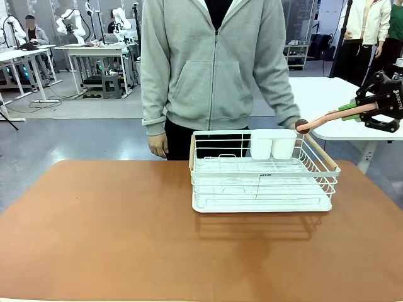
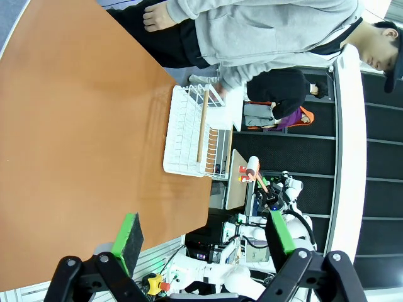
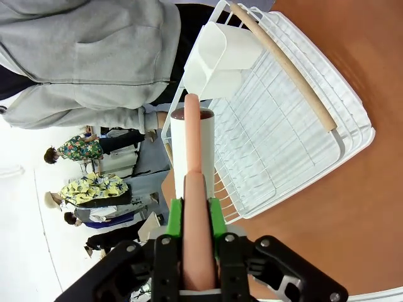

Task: Clean the table.
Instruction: Pick up the Lint Roller when the human hands it over, then clean the table with the Lint Roller when the human lifts the Dish drying rack.

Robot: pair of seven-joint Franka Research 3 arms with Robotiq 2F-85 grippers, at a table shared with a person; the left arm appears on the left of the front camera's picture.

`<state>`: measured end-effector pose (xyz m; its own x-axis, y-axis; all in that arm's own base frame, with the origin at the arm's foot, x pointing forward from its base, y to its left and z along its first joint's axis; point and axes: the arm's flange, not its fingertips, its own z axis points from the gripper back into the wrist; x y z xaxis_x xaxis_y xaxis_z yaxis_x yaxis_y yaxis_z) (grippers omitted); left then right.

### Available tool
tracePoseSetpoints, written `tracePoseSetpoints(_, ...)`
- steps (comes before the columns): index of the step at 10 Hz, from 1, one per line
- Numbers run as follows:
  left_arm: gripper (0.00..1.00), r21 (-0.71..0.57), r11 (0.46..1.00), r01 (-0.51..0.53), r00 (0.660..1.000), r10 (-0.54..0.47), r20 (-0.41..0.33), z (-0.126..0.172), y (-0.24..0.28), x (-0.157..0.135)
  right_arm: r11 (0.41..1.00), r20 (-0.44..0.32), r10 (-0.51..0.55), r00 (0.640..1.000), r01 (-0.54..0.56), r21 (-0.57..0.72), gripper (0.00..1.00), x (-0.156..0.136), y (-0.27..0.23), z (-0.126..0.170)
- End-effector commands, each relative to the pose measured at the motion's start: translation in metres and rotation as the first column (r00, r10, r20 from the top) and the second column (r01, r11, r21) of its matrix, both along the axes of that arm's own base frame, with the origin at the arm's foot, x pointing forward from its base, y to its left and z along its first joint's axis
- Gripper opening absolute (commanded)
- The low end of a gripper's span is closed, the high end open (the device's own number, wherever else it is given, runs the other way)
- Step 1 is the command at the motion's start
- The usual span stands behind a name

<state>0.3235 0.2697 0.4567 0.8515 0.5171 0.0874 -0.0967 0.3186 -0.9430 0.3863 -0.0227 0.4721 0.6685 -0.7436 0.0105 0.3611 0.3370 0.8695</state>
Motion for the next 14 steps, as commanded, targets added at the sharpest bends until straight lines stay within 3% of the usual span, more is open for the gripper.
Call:
tracePoseSetpoints(1, 1.00, -0.008, 1.000, 0.006, 1.000, -0.006, 0.009, 0.0014, 0.0008, -0.0025, 1.000, -0.002, 0.004, 1.000, -0.004, -0.001, 0.03, 0.0001, 0.0015, 0.0002)
tracePoseSetpoints(14, 1.00, -0.008, 1.000, 0.006, 1.000, -0.006, 0.009, 0.0014, 0.0008, -0.0025, 1.000, -0.002, 0.004, 1.000, -0.004, -0.001, 0.03, 0.0001, 0.0015, 0.0002)
